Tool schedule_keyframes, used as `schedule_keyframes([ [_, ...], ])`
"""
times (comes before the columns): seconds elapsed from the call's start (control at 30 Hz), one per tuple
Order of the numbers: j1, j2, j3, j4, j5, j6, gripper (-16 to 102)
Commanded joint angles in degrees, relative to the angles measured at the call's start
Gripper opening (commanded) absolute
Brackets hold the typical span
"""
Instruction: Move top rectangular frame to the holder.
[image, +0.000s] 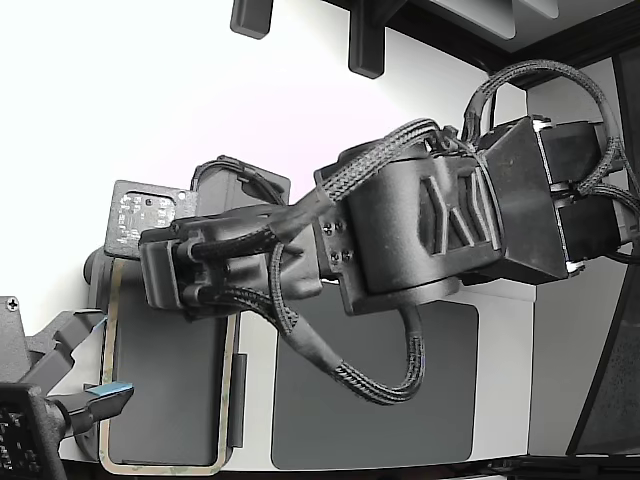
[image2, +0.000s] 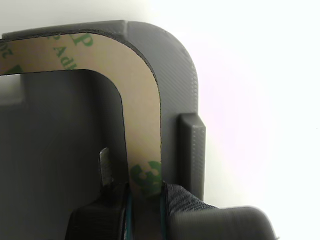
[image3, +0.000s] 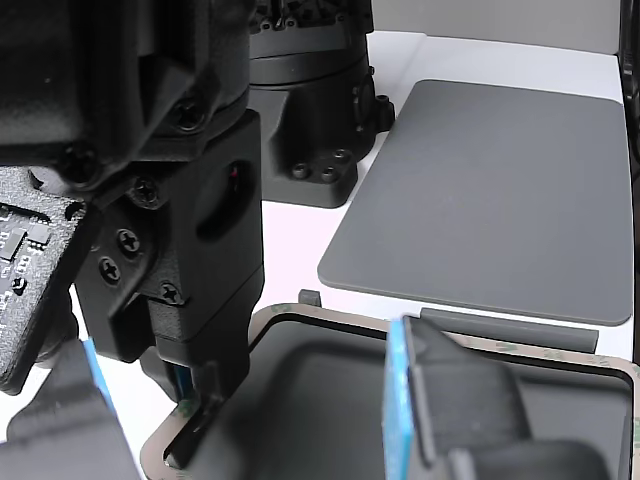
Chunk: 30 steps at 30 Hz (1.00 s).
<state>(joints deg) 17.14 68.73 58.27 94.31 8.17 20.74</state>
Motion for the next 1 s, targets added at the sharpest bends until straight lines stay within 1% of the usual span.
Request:
schedule_keyframes([
  [0.0, -1.05, 1.32, -1.67, 0.53, -0.18, -0.26, -11],
  [0.73, -1.85, 0.7, 0.26, 0.53, -1.14, -1.93, -11],
  [0.97, -1.93, 0.18, 0.09, 0.53, -0.53, -1.76, -11],
])
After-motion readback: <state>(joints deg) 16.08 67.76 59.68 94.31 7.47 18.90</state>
